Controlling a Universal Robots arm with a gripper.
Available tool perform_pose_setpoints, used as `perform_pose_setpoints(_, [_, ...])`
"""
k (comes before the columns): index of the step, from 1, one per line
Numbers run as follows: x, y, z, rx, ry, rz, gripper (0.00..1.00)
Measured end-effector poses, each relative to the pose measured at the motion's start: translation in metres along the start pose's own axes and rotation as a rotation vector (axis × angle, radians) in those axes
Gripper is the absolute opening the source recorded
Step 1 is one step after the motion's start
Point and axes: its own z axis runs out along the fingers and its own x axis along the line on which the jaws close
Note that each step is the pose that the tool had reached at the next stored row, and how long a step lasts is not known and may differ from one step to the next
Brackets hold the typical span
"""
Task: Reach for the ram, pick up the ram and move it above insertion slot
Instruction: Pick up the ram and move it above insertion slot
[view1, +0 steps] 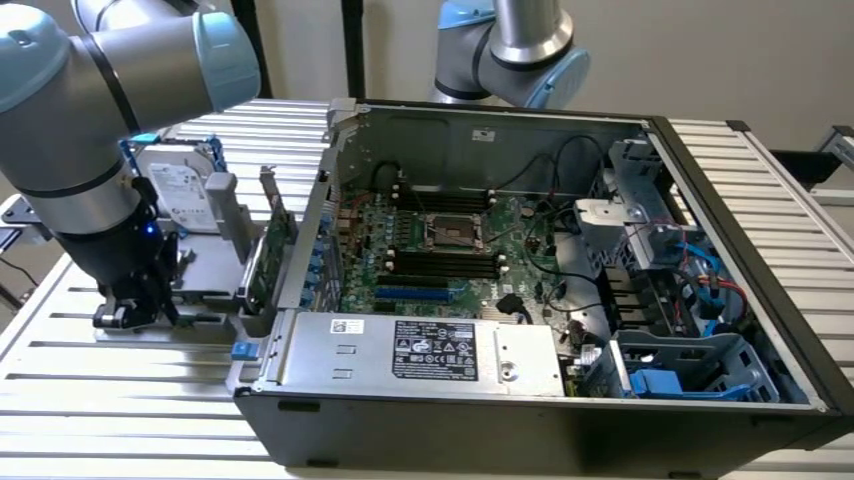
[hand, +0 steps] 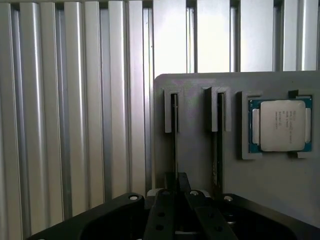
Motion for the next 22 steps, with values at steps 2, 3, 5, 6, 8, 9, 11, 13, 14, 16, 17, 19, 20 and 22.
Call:
perform_pose_setpoints(2, [0.000,0.0000,-0.0029,-0.0001,0.0000,0.000,0.13])
perform_pose_setpoints(3, [0.000,-0.0001,-0.0048,-0.0003,0.0000,0.000,0.13])
perform_pose_setpoints(5, [0.000,-0.0003,-0.0095,-0.0009,0.0000,0.000,0.13])
perform_pose_setpoints(6, [0.000,-0.0004,-0.0123,-0.0013,0.0000,0.000,0.13])
perform_pose_setpoints(8, [0.000,-0.0008,-0.0184,-0.0025,0.0001,0.000,0.13])
perform_pose_setpoints(9, [0.000,-0.0010,-0.0219,-0.0031,0.0000,0.000,0.13])
perform_pose_setpoints(11, [0.000,-0.0016,-0.0300,-0.0055,0.0001,0.000,0.13])
perform_pose_setpoints(13, [0.000,-0.0021,-0.0388,-0.0087,0.0001,0.000,0.13])
perform_pose_setpoints(14, [0.000,-0.0021,-0.0435,-0.0103,0.0002,0.000,0.13])
perform_pose_setpoints(16, [0.000,-0.0024,-0.0525,-0.0127,0.0003,0.000,0.13])
perform_pose_setpoints(17, [0.000,-0.0029,-0.0572,-0.0142,0.0003,0.000,0.13])
perform_pose_setpoints(19, [0.001,-0.0046,-0.0665,-0.0171,0.0004,0.000,0.13])
perform_pose_setpoints(20, [0.001,-0.0057,-0.0710,-0.0181,0.0004,0.000,0.13])
perform_pose_setpoints(22, [0.001,-0.0088,-0.0801,-0.0199,0.0005,0.000,0.13])
